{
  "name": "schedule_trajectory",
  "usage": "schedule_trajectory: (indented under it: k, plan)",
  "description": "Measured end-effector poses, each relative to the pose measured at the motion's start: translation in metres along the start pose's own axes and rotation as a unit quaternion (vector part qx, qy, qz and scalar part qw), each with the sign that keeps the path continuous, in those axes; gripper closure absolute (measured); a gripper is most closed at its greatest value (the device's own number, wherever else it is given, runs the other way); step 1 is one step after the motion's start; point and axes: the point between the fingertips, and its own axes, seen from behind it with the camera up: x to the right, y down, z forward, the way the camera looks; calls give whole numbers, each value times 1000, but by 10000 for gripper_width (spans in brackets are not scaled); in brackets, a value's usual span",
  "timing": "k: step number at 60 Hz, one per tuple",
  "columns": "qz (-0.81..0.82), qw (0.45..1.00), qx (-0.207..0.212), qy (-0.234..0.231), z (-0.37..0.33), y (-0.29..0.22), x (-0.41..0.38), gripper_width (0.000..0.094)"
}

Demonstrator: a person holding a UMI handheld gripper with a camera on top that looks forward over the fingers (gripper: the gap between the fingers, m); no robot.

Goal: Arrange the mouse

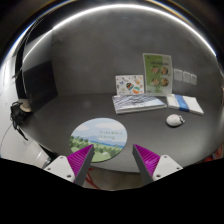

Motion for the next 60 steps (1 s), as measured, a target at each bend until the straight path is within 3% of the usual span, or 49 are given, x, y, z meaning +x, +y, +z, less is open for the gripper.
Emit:
schedule_trajectory:
  k: [22,39,51,60]
  plan:
    - [1,995,-25,96,30,-4,150,101]
    - [13,996,-51,72,106,-17,254,127]
    - [18,998,-61,28,147,-45,263,111]
    - [1,997,-66,35,181,-64,266,110]
